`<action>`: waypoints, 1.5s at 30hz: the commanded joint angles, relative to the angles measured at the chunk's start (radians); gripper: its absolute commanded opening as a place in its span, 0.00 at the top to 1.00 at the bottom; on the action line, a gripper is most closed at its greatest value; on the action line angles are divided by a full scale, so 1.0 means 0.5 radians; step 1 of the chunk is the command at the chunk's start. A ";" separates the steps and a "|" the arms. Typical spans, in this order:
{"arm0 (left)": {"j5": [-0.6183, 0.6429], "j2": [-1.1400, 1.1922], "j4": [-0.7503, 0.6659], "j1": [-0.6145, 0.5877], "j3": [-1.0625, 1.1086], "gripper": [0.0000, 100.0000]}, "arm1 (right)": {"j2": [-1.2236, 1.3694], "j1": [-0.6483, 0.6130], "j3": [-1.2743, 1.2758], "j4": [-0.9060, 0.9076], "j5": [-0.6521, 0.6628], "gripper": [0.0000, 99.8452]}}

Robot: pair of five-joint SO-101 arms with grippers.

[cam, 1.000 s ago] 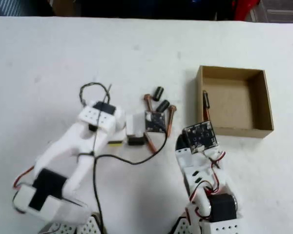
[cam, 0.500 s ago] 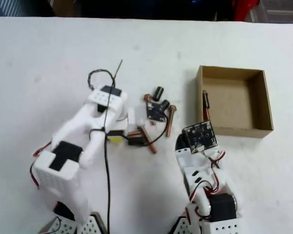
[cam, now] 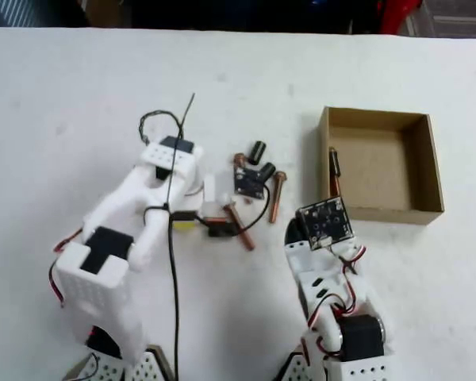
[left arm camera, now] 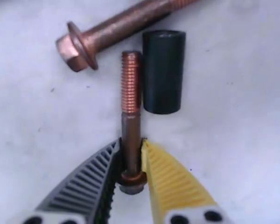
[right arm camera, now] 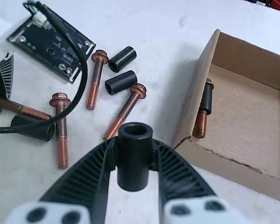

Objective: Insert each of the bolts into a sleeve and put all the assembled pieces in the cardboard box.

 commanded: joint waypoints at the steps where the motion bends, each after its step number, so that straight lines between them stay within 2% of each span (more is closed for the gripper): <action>1: -0.052 0.002 0.021 -0.081 -0.040 0.97 | -0.023 0.008 -0.028 0.005 0.003 0.98; 8: -0.055 -0.008 -0.028 -0.087 -0.117 0.98 | -0.023 0.008 -0.028 0.005 0.003 0.98; 16: -0.098 0.014 0.534 -0.262 -0.733 0.98 | -0.023 0.011 -0.021 0.005 0.003 0.98; 22: -0.641 0.017 0.779 -0.275 -0.905 0.98 | -0.023 0.011 -0.021 0.005 0.003 0.98; 27: -0.899 0.017 0.675 -0.284 -0.770 0.98 | -0.023 0.011 -0.018 0.005 0.003 0.98; 36: -0.902 0.017 0.114 -0.428 -0.384 0.98 | -0.023 0.011 -0.018 0.005 0.003 0.98; 41: -0.918 0.017 -0.055 -0.523 -0.347 0.98 | -0.023 0.011 -0.018 0.002 0.003 0.98; 45: -1.059 0.026 -0.077 -0.563 -0.319 0.98 | -0.023 0.011 -0.018 0.002 0.003 0.98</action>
